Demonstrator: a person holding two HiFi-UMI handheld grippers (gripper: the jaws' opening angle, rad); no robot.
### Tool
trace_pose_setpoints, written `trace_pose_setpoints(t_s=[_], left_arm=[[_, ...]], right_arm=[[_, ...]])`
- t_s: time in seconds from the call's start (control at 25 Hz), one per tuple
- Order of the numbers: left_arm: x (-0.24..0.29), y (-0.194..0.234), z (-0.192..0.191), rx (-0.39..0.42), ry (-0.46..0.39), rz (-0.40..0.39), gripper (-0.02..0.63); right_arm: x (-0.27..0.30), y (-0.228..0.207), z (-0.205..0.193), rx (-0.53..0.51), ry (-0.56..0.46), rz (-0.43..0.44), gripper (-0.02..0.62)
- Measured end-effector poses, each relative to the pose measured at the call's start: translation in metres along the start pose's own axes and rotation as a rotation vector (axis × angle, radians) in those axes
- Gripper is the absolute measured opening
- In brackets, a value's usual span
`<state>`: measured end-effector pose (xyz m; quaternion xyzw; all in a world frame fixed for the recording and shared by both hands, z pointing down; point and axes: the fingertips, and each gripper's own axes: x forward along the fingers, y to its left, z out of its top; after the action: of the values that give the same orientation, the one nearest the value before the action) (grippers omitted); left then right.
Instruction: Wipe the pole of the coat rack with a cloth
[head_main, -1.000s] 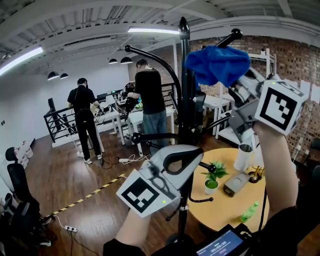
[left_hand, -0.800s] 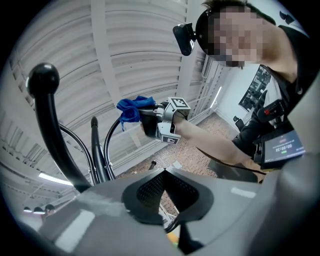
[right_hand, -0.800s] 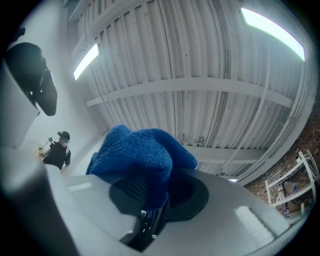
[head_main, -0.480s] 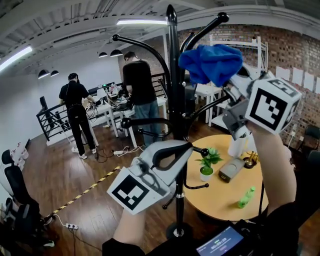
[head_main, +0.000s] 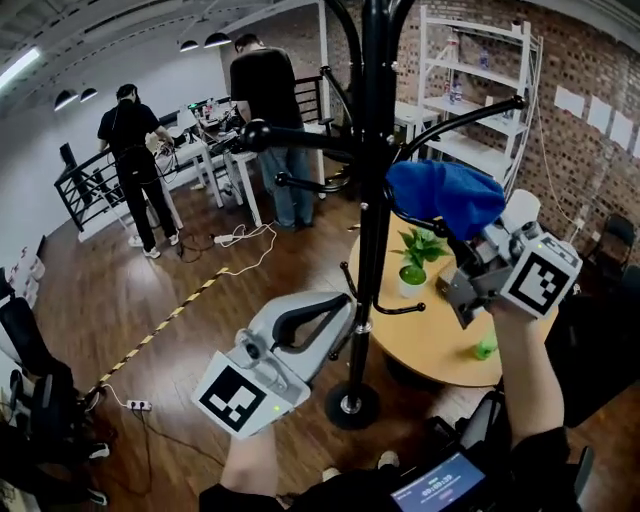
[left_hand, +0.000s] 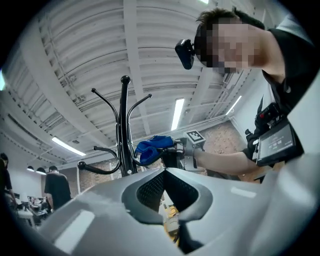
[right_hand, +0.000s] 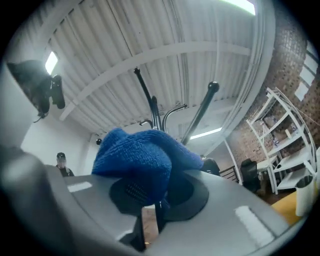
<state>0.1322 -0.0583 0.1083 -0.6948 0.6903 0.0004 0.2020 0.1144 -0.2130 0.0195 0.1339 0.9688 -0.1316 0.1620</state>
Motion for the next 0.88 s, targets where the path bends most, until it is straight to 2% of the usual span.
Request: trace_pose_setpoints(t_s=[0.12, 0.24, 0.44, 0.6, 0.88], left_arm=[[-0.013, -0.003, -0.016, -0.042, 0.015, 0.011, 0.005], [-0.011, -0.016, -0.026, -0.057, 0.028, 0.006, 0.005], [0.005, -0.044, -0.043, -0.074, 0.060, 0.021, 0.005], [0.019, -0.080, -0.067, -0.088, 0.102, -0.014, 0.005], [0.023, -0.118, -0.123, -0.152, 0.154, -0.068, 0.005]], right_arm=[[-0.016, -0.012, -0.029, -0.059, 0.055, -0.064, 0.054], [-0.033, -0.014, -0.063, -0.120, 0.116, -0.088, 0.054], [-0.054, -0.009, -0.122, -0.145, 0.207, -0.055, 0.054], [-0.081, -0.012, -0.173, -0.141, 0.275, -0.034, 0.054], [-0.113, -0.034, -0.253, -0.131, 0.421, -0.088, 0.054]])
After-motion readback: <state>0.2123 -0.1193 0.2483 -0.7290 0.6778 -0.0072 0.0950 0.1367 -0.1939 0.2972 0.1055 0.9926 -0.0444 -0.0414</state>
